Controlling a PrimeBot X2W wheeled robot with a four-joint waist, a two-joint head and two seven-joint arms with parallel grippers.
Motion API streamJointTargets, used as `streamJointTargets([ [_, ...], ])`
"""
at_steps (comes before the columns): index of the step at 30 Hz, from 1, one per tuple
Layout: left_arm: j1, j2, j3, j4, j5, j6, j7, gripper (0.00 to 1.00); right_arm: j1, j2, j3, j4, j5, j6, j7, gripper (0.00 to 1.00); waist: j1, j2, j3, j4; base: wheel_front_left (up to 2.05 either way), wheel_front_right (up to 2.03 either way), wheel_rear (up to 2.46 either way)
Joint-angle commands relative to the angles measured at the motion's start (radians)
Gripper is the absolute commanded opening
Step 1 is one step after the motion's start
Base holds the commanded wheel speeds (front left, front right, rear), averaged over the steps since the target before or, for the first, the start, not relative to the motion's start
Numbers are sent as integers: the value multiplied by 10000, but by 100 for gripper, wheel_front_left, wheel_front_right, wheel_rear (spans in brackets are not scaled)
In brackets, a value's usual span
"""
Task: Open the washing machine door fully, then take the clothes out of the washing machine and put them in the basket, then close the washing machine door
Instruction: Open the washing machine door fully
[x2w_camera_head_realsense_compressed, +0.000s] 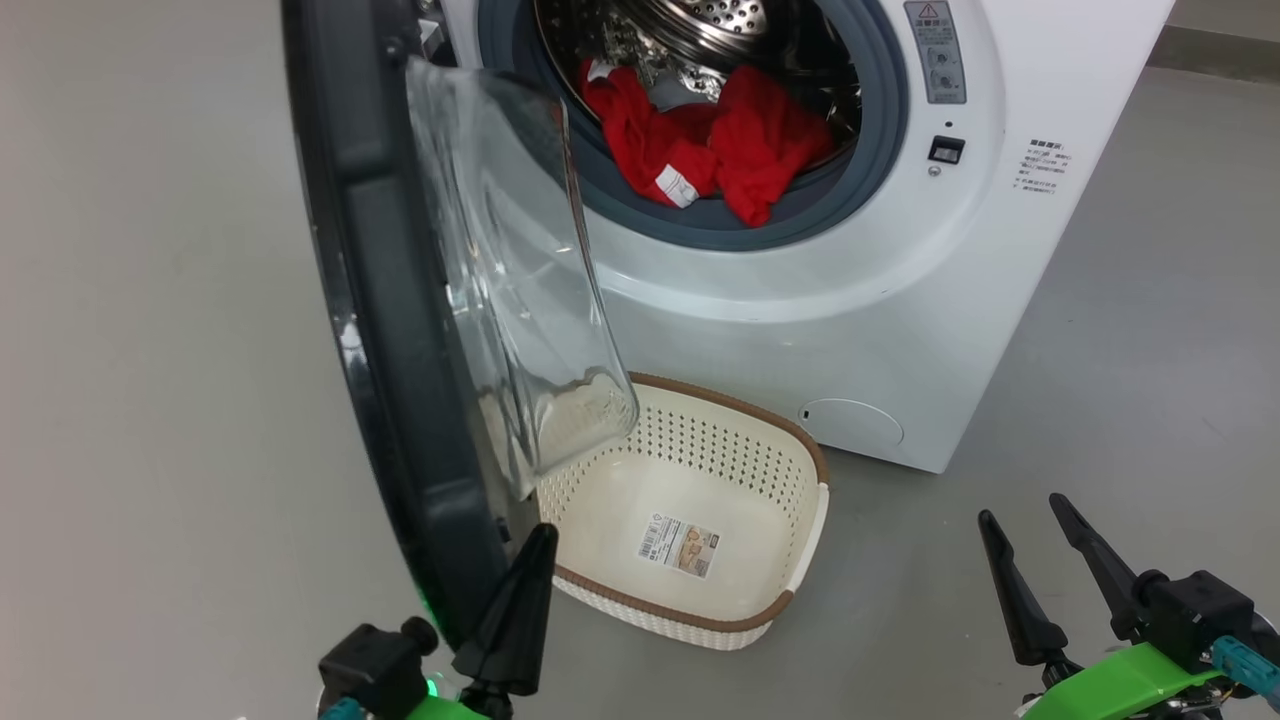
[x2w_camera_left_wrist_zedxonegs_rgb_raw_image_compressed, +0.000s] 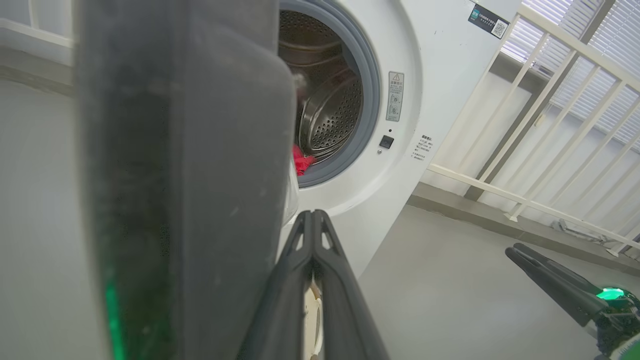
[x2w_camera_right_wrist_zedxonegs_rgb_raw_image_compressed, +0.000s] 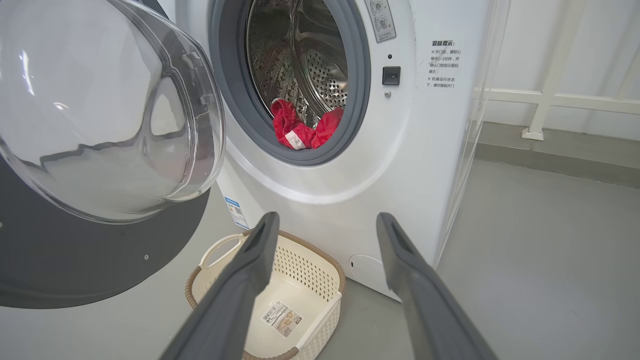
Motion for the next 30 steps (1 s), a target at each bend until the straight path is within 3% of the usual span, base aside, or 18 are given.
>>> streamJointTargets([
  [1,-257,95,653,-145,-1,172,-51,0,-298,-169,134,-288,-93,65,-91,100,0,-1,21,24,0,0,0],
  [18,536,95,2672,-485,441,391,-51,0,-379,-210,177,-351,-62,65,-91,100,0,-1,147,303,0,0,0],
  [30,-17,96,5184,-175,1132,-20,-51,0,-519,-365,327,-377,-32,65,-91,100,0,-1,405,260,0,0,0],
])
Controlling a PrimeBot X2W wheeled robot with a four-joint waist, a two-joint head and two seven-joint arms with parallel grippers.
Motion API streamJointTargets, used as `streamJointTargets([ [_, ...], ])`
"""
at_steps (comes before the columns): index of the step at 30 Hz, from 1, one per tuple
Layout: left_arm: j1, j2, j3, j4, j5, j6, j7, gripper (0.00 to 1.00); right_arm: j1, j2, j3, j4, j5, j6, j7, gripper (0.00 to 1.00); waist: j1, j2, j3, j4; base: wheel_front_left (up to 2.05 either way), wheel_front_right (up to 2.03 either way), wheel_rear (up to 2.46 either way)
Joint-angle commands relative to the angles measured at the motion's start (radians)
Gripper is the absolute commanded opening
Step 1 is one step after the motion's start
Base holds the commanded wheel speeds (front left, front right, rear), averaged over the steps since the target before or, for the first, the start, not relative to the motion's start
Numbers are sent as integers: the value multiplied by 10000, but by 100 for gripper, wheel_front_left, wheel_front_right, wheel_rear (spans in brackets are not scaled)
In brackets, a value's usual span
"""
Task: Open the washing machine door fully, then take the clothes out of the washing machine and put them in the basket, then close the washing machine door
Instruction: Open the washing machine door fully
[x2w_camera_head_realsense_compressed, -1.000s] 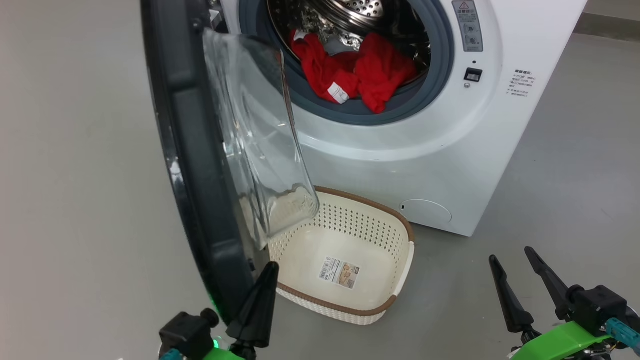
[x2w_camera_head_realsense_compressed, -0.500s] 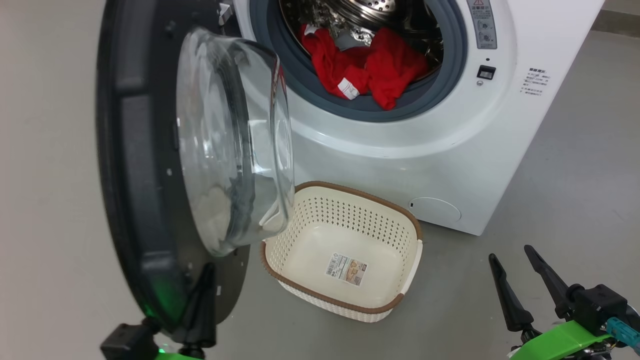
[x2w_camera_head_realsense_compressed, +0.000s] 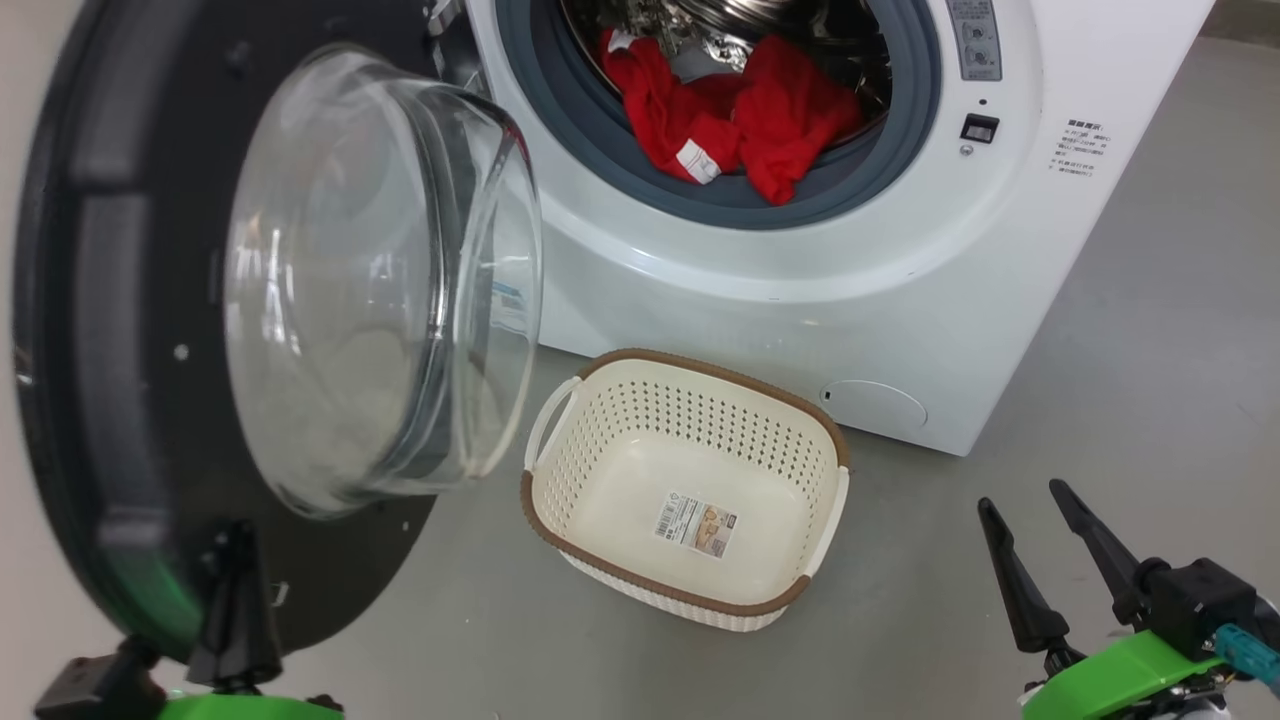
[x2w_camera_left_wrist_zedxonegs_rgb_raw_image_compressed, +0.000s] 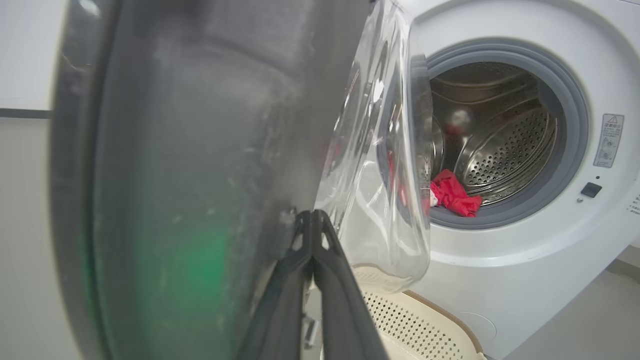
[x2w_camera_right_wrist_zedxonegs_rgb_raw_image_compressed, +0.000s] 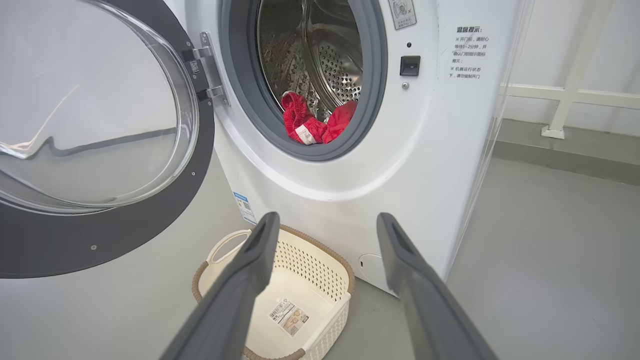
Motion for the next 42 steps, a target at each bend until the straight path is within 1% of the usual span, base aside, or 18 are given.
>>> streamJointTargets([
  [1,-588,263,692,-267,116,11,-122,0,-376,-214,217,-265,-18,65,-91,100,0,0,41,-30,0,0,0],
  [10,-1285,388,2367,366,551,-362,-122,0,-442,-360,213,-303,-16,65,-91,100,0,0,284,-106,0,0,0],
  [20,-2189,853,3641,1527,1163,-663,-122,0,-566,-449,314,-304,-13,65,-91,100,0,0,498,-173,0,0,0],
  [26,-2784,1128,3984,2263,1503,-833,-122,0,-650,-540,323,-332,-18,65,-91,100,0,0,689,-179,0,0,0],
  [29,-3128,1358,4163,2748,1659,-884,-122,0,-684,-577,338,-335,-29,65,-91,100,0,0,784,-193,0,0,0],
  [42,-4183,2010,4991,4010,2034,-974,-122,0,-937,-771,363,-374,-41,65,-92,100,0,0,1322,-405,0,0,0],
])
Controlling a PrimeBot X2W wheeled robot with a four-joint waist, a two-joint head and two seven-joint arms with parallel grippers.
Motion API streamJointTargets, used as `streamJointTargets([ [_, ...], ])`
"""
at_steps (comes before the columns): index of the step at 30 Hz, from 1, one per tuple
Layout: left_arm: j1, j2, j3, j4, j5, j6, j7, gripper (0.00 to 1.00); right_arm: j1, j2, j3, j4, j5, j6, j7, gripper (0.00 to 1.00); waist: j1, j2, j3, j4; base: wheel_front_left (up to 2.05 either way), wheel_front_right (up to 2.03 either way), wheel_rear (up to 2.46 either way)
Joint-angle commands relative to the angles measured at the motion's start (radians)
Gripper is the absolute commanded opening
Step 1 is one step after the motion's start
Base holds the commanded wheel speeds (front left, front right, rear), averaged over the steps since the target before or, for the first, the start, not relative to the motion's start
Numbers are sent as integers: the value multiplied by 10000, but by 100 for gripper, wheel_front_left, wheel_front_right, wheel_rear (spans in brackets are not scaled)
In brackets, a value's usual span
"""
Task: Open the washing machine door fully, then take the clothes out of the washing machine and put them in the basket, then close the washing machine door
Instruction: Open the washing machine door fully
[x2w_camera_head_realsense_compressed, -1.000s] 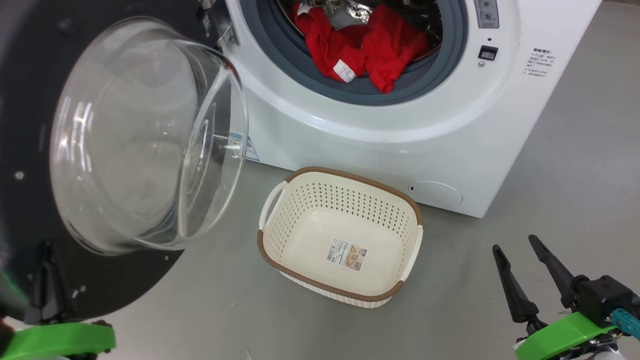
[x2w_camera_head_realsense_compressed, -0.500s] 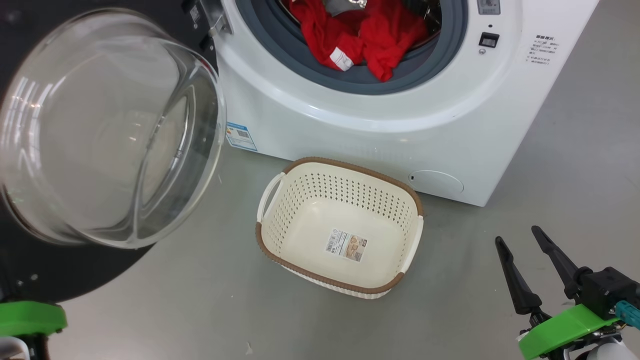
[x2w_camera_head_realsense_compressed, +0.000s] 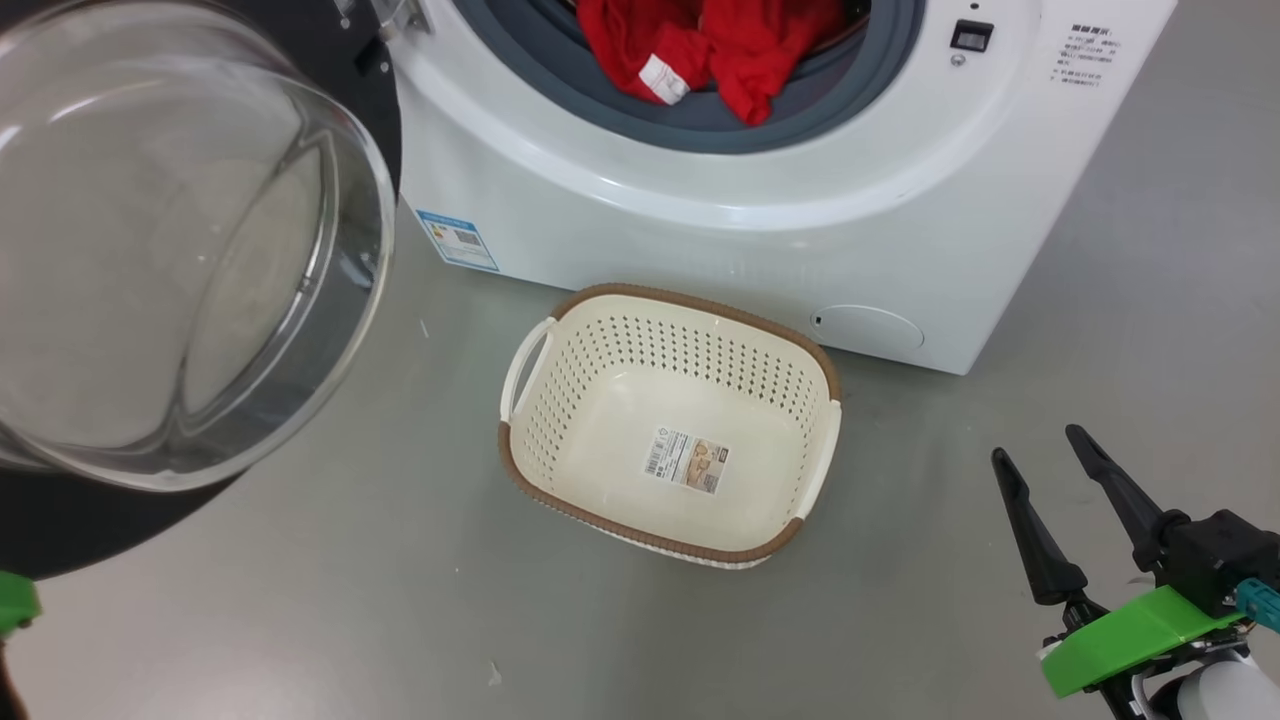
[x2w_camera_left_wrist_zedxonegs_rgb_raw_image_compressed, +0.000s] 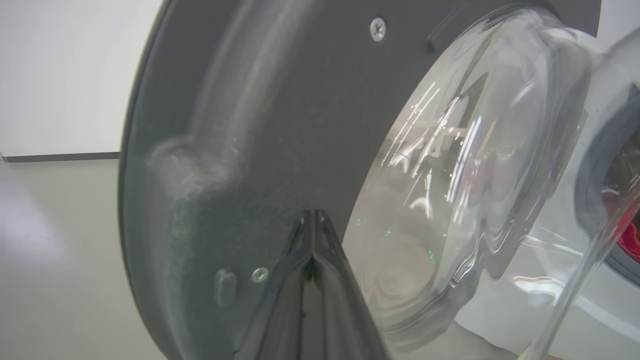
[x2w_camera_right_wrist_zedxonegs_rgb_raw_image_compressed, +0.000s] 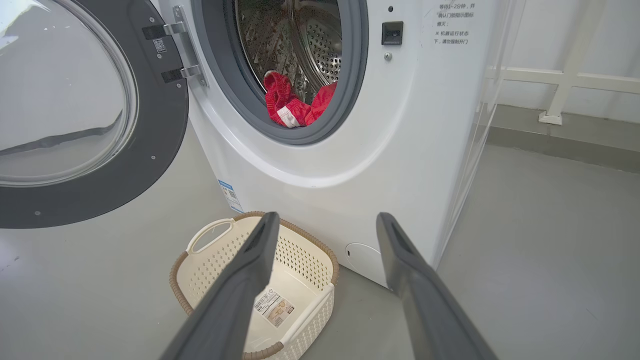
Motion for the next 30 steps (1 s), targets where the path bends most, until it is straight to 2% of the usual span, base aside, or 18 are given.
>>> streamJointTargets([
  [1,-354,708,369,-123,140,12,-49,0,-251,-207,163,-255,-41,65,-92,100,0,0,131,-59,0,0,0],
  [19,-1125,1173,1155,721,454,-60,-49,0,-534,-215,189,-196,-70,65,-92,100,0,0,399,-264,0,0,0],
  [30,-495,993,620,574,140,-71,-49,0,-394,-34,207,-89,-15,65,-92,100,0,0,-140,-188,0,0,0],
])
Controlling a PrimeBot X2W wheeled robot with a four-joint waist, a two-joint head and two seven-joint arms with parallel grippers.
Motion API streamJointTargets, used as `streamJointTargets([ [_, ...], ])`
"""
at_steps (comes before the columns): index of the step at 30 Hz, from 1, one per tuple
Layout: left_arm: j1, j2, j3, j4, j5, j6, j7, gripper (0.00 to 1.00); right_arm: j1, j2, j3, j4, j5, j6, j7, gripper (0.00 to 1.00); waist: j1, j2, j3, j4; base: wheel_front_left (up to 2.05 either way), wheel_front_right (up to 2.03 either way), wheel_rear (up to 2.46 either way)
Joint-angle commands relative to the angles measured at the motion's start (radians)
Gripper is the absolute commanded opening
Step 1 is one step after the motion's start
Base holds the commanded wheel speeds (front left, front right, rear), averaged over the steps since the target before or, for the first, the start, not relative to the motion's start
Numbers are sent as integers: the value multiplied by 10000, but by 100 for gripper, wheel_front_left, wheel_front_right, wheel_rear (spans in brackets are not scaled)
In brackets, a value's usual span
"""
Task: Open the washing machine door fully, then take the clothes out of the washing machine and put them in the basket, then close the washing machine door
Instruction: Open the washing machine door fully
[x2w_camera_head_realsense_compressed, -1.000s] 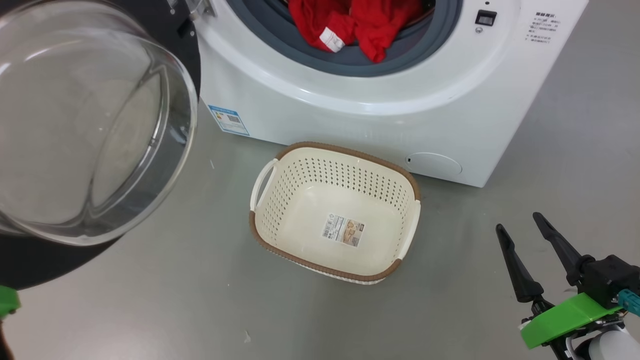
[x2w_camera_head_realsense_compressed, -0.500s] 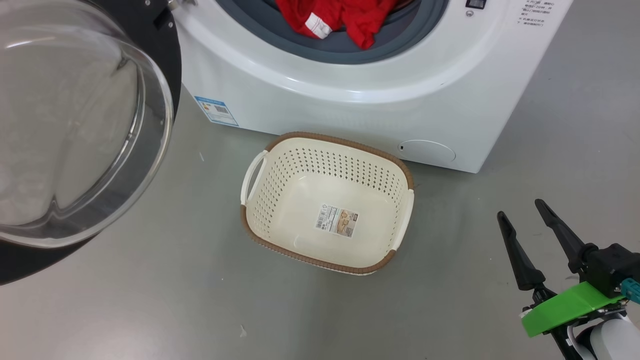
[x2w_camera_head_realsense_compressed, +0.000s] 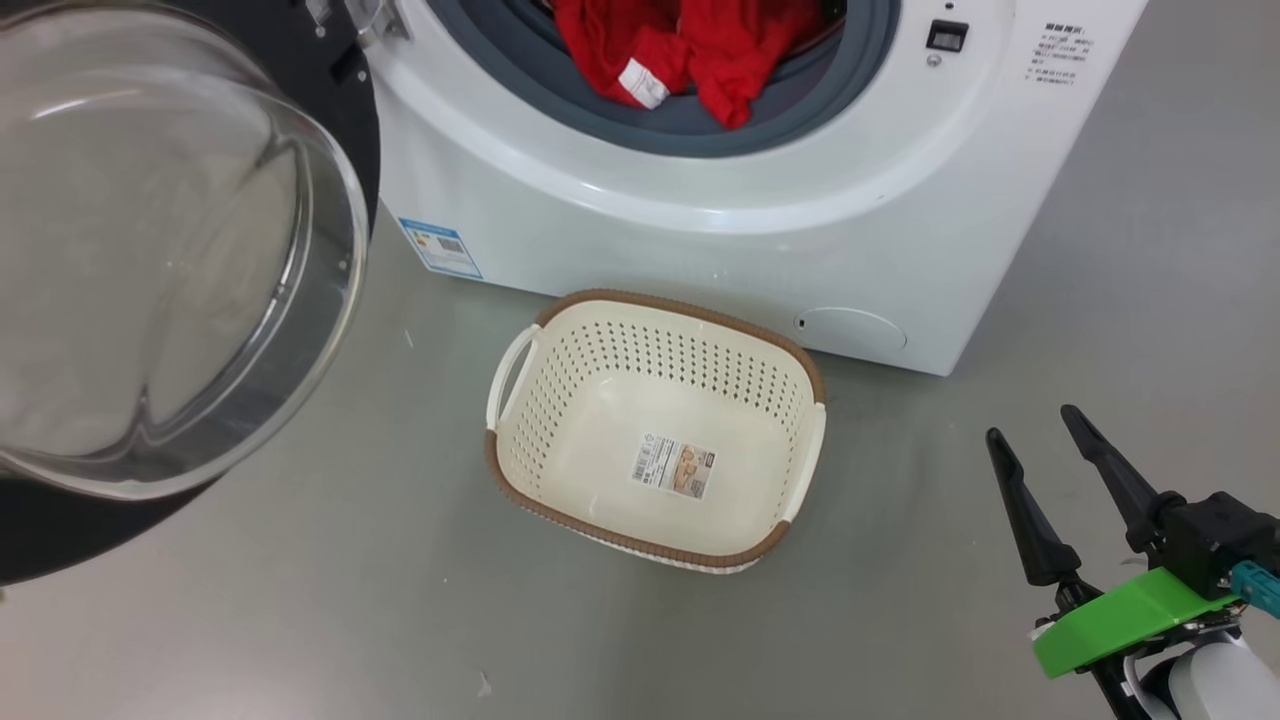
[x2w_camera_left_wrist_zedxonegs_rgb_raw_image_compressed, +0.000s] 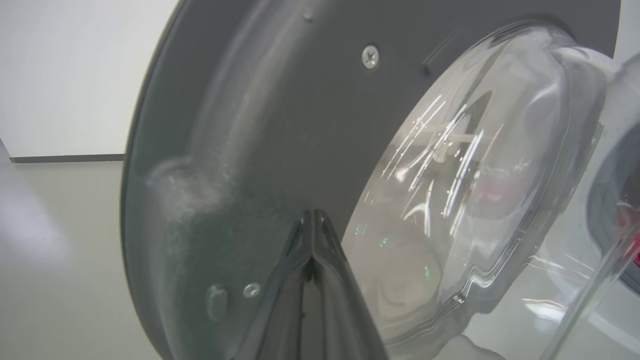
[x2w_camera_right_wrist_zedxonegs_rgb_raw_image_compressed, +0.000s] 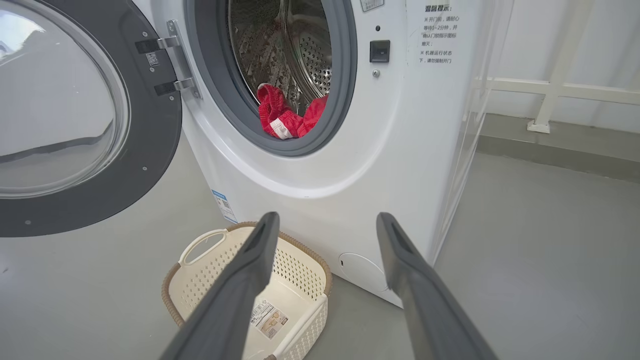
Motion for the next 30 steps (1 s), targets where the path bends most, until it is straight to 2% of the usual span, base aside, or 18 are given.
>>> streamJointTargets([
  [1,378,518,61,-343,-152,17,-49,0,-17,-58,190,-198,-8,63,-65,100,0,0,-200,36,0,0,0],
  [7,1005,255,-334,-842,-372,17,-49,0,116,30,188,-185,39,63,-65,100,0,0,-501,73,0,0,0],
  [9,1262,113,-444,-1096,-434,17,-49,8,151,58,186,-182,52,63,-65,100,0,0,-592,79,0,0,0],
  [11,1503,-48,-506,-1362,-533,17,-49,26,176,80,185,-174,69,63,-65,100,0,0,-685,81,0,0,0],
  [15,1970,-225,-700,-1797,-604,16,-49,48,240,125,181,-172,98,63,-65,100,0,0,-847,62,0,0,0],
  [16,2082,-293,-752,-1923,-600,16,-49,67,257,138,170,-176,100,63,-65,100,0,0,-876,56,0,0,0],
  [17,2292,-429,-876,-2167,-564,16,-49,100,297,173,152,-178,108,63,-65,100,0,0,-945,34,0,0,0],
  [30,3644,-1094,-2008,-3808,-750,16,-49,100,462,414,-26,-227,125,63,-65,100,0,0,-1232,-623,0,0,0],
])
